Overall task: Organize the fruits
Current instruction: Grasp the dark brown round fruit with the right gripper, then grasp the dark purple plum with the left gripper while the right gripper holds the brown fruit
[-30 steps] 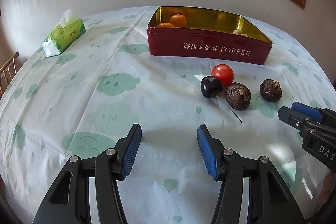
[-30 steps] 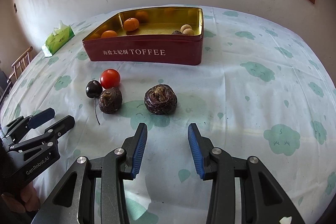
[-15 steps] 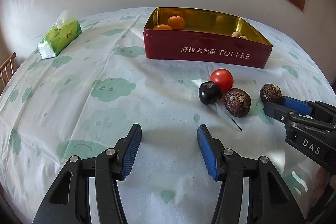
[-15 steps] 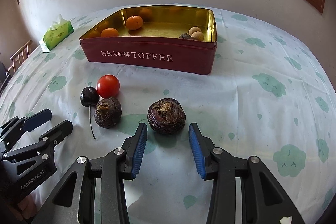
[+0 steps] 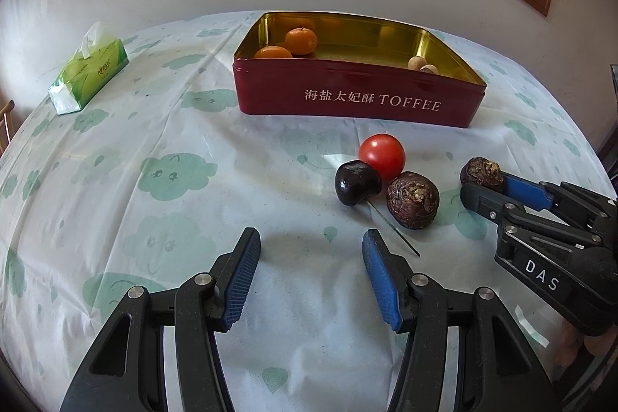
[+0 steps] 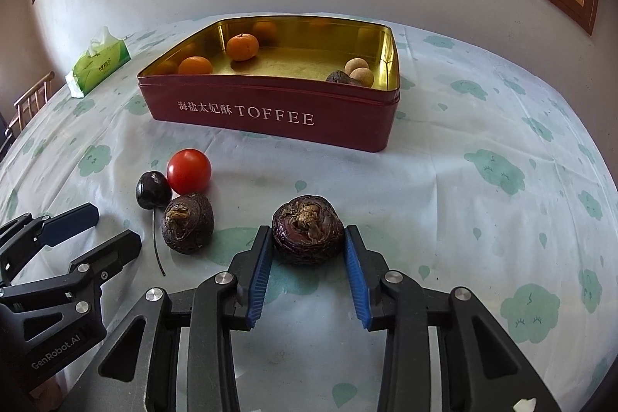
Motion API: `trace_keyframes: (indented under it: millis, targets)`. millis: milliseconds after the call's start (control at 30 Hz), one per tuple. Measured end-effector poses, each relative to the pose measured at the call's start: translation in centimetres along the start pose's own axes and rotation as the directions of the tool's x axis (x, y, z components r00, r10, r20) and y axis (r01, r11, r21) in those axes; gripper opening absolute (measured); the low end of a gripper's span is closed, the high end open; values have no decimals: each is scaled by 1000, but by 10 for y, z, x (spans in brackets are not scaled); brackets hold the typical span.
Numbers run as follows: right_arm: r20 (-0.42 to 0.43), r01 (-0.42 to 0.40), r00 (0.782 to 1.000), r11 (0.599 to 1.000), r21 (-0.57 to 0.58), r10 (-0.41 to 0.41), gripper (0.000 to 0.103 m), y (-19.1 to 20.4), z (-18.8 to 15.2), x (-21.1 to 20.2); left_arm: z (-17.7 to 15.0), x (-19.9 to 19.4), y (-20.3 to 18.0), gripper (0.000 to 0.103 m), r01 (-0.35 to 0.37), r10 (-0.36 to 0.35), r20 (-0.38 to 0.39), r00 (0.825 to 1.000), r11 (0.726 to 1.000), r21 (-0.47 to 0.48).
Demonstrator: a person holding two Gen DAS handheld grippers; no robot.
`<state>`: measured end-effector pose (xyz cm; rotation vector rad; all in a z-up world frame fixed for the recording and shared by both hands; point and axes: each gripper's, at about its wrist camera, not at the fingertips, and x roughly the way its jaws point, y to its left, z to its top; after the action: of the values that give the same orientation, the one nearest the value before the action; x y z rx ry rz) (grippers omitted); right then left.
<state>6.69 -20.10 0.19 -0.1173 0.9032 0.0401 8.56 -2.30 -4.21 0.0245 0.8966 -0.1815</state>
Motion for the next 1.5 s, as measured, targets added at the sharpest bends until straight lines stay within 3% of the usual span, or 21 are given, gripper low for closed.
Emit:
trace_keyframes:
  millis: [300, 900, 1167, 1500]
  targets:
    - [1, 15, 1000, 999, 42, -15, 34, -21, -4, -3, 8, 7, -8, 56, 16, -16, -8, 1000, 1000, 8]
    - [4, 3, 1000, 999, 54, -3, 35, -22, -5, -4, 28, 24, -21, 56, 2, -2, -10, 1000, 999, 33]
    - [4, 3, 1000, 999, 53, -3, 35, -23, -5, -4, 26, 22, -19, 35, 15, -15, 5, 1000, 999, 29]
    - [4, 5, 1000, 999, 52, -6, 35, -23, -5, -4, 24, 20, -19, 26, 23, -23, 5, 1000, 999, 30]
